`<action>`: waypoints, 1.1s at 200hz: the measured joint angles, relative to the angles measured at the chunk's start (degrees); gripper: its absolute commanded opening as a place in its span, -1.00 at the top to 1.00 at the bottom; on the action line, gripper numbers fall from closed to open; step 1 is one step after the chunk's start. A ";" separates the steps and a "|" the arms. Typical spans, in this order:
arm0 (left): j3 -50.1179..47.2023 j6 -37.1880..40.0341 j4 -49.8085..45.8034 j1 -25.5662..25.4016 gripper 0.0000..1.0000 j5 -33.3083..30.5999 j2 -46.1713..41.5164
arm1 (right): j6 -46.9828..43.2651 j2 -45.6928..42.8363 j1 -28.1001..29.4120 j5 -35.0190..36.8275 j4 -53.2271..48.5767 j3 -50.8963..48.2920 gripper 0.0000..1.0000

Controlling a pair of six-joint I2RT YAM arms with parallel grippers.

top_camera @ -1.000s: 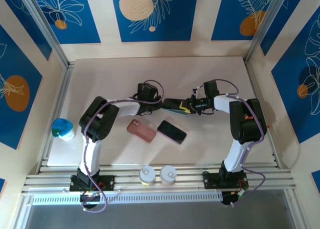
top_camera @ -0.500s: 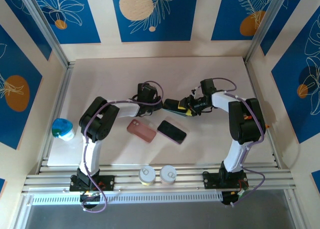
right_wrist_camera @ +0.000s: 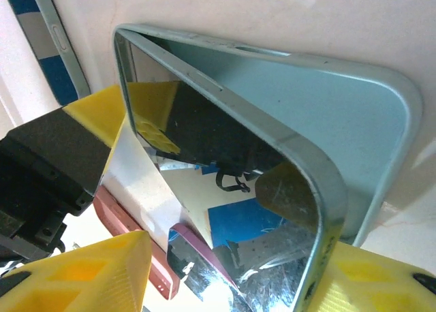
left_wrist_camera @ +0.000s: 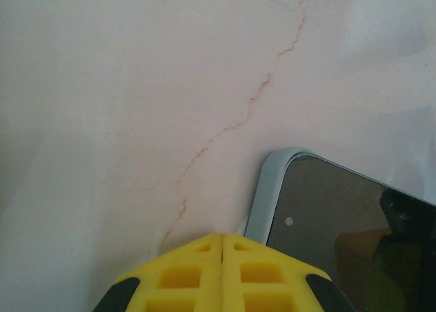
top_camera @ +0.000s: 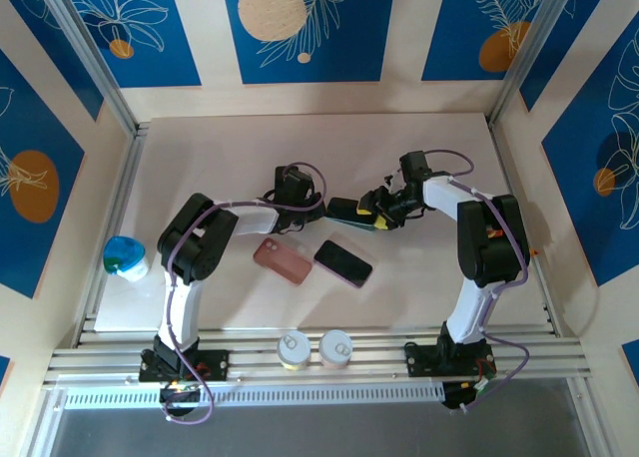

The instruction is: Put the phone into the phone case

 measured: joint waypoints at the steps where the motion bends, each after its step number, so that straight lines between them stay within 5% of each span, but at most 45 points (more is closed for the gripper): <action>1: 0.00 0.00 0.00 0.00 1.00 0.00 0.00 | 0.00 0.04 0.02 0.02 -0.02 0.02 -0.12; 220: -2.12 -1.05 1.22 0.00 1.00 0.44 -1.51 | -2.56 1.60 0.52 4.07 -8.63 4.70 -0.57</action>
